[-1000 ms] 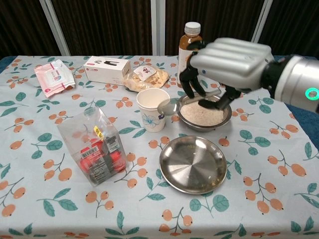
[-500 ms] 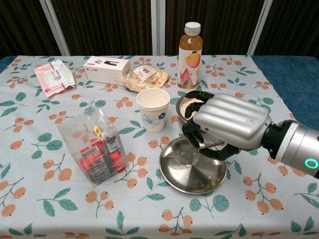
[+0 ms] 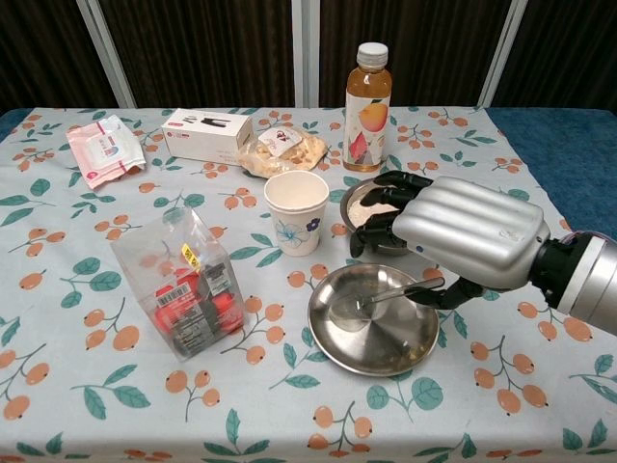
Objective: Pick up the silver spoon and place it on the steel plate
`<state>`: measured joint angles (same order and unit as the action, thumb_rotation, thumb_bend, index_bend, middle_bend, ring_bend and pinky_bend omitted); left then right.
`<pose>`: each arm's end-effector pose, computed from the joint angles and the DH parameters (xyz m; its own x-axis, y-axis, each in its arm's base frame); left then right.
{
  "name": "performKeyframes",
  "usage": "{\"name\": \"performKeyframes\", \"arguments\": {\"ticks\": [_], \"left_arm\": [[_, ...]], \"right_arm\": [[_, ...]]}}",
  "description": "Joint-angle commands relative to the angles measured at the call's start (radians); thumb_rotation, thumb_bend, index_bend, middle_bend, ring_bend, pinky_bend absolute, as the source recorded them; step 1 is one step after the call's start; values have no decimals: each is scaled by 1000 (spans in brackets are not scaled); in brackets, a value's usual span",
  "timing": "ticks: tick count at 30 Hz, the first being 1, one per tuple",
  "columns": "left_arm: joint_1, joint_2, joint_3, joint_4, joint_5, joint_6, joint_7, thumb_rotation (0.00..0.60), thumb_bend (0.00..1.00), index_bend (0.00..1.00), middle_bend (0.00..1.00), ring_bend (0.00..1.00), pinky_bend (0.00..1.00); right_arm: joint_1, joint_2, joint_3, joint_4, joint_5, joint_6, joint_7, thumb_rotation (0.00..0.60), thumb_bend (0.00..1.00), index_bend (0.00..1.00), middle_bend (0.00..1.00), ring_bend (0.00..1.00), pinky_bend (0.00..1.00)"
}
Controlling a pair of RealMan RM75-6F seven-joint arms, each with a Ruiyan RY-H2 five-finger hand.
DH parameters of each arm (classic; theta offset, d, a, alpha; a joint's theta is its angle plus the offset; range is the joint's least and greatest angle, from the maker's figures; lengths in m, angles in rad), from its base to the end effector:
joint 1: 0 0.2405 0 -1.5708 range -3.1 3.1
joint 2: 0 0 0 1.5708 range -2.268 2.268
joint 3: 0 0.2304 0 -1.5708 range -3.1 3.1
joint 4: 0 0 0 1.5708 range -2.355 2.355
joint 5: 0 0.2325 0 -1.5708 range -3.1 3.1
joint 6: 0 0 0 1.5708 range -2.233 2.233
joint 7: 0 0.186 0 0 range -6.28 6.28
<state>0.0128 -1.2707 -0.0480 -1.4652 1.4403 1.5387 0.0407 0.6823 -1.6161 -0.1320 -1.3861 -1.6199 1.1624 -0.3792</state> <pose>-0.3362 0.1911 0.1077 0.4276 -0.0049 0.9039 0.8944 0.1470 -0.4223 -0.1231 -0.2664 -0.0943 0.6745 -0.0295 0.7377 -0.5079 -0.7437 0.4347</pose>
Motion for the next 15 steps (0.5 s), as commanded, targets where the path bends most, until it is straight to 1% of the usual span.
{"name": "performKeyframes", "arguments": {"ticks": [1, 6, 9, 11, 15], "left_arm": [[1, 2, 0, -1, 1, 2, 1, 600, 67, 206, 181, 134, 54], [-2, 4, 0, -3, 2, -1, 2, 600, 67, 206, 181, 134, 53], [-4, 3, -2, -4, 5, 1, 5, 600, 67, 205, 181, 134, 53], [-6, 3, -3, -5, 6, 1, 7, 600, 67, 206, 181, 134, 54], [-8, 7, -4, -12, 15, 8, 11, 600, 66, 206, 181, 134, 53]], "right_arm": [[-24, 38, 9, -37, -7, 31, -5, 600, 230, 93, 186, 0, 0], [-75, 147, 22, -117, 22, 81, -19, 600, 230, 55, 169, 0, 0], [-111, 202, 27, -151, 44, 107, -28, 600, 190, 43, 161, 0, 0], [-129, 219, 28, -157, 59, 113, -22, 600, 166, 41, 159, 0, 0], [-162, 248, 35, -169, 73, 128, -4, 600, 148, 35, 154, 0, 0]]}}
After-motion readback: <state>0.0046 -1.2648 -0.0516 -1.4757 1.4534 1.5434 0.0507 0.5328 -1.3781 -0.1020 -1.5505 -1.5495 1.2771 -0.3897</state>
